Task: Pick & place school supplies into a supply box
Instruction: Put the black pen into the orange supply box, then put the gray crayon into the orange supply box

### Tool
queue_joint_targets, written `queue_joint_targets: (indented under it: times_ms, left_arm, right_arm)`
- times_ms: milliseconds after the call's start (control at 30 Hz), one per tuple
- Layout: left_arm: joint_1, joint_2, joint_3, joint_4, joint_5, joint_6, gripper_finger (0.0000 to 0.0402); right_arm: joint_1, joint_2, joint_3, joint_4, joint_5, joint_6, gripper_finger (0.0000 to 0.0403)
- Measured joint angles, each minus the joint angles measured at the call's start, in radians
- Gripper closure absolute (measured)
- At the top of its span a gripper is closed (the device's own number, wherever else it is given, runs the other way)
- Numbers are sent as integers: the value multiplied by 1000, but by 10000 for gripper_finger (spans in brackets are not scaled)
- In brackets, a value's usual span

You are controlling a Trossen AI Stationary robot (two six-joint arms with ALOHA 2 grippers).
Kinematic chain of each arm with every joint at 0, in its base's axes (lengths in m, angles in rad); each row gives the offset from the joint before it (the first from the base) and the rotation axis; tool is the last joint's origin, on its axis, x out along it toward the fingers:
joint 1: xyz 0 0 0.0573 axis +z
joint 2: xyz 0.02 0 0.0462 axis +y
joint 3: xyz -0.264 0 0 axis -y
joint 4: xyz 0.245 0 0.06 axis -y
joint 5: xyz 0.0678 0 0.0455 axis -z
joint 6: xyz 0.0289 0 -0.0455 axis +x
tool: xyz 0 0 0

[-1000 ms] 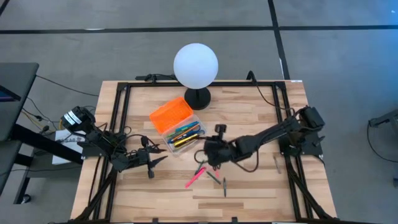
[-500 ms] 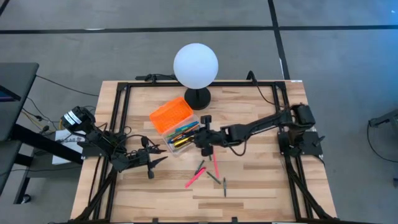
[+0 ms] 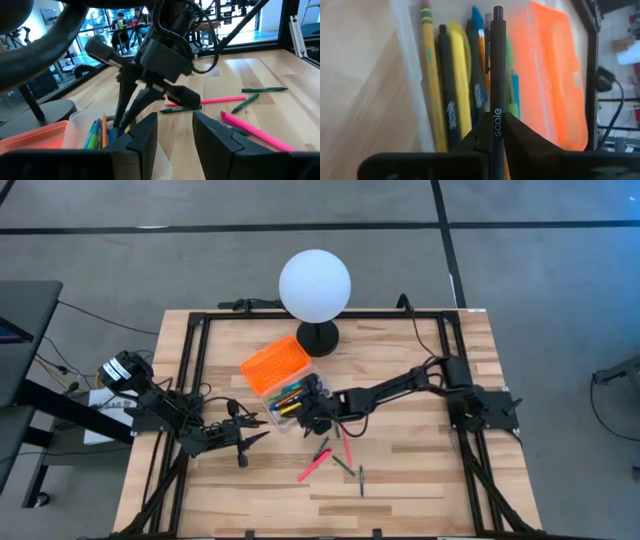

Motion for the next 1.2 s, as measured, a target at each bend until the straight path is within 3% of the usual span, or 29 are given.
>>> queue_joint_targets:
  times_ms: [400,633,933,1200]
  left_arm:
    - [0,0,0,-2,1,1,283]
    - [0,0,0,-2,1,0,283]
    - [0,0,0,-2,1,-3,283]
    - [0,0,0,-2,20,-7,283]
  right_arm:
    - [1,37,41,-12,99,-43,368]
    - [1,34,41,-16,94,-79,363]
    - [4,34,41,5,96,-50,320]
    - [32,21,39,-12,161,8,291]
